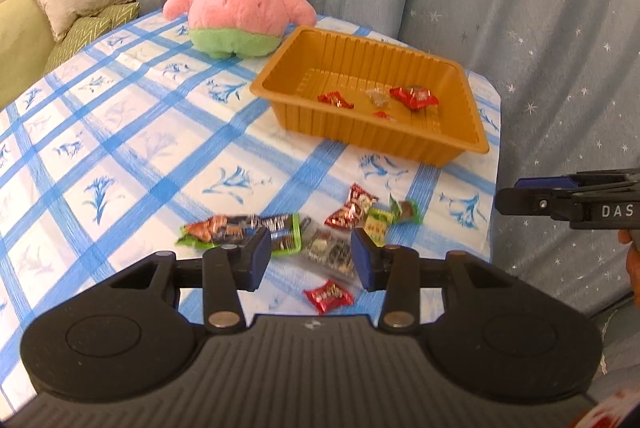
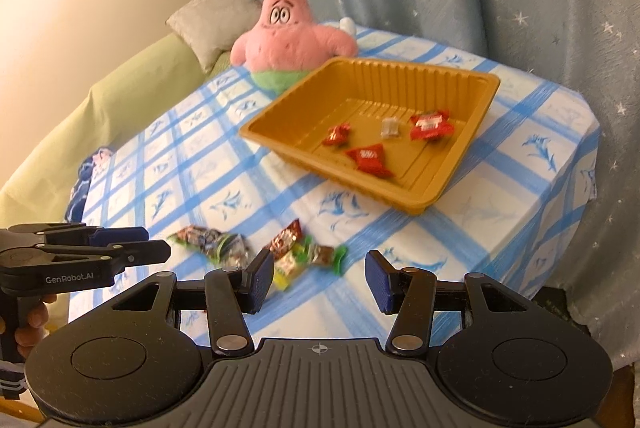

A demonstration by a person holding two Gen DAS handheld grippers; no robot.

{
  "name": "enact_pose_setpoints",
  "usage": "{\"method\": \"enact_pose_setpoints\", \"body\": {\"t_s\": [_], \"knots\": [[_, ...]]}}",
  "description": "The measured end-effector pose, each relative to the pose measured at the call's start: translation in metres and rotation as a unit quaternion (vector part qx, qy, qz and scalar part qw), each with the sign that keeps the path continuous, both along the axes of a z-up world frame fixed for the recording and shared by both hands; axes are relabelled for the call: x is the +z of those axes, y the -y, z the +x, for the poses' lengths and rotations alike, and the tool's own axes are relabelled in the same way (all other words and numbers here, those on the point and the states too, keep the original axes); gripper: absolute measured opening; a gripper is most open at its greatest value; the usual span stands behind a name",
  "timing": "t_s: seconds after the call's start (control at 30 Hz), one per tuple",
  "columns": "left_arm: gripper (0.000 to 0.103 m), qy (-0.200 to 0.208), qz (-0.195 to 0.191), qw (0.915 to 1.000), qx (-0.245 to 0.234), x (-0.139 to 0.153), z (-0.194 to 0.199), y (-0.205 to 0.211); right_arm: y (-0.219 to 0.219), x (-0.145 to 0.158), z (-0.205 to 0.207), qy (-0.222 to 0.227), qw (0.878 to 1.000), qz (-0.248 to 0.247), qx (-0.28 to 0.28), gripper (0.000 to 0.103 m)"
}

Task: Organize snacks
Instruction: 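Move both open tools back toward the snack pile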

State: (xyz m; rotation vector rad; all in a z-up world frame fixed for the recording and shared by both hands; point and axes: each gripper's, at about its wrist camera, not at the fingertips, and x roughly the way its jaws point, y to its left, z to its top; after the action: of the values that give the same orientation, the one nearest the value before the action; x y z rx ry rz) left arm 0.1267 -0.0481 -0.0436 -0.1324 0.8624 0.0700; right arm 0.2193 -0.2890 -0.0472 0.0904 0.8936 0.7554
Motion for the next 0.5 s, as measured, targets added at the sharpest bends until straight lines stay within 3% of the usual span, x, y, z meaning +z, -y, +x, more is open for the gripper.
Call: {"method": "enact_pose_setpoints", "body": {"t_s": [0.5], "knots": [[0.04, -0.033, 0.023, 0.9991, -0.013, -0.032, -0.02, 0.015, -0.015, -0.03, -0.01, -0.021, 0.999, -0.03, 0.027, 0.051]]}}
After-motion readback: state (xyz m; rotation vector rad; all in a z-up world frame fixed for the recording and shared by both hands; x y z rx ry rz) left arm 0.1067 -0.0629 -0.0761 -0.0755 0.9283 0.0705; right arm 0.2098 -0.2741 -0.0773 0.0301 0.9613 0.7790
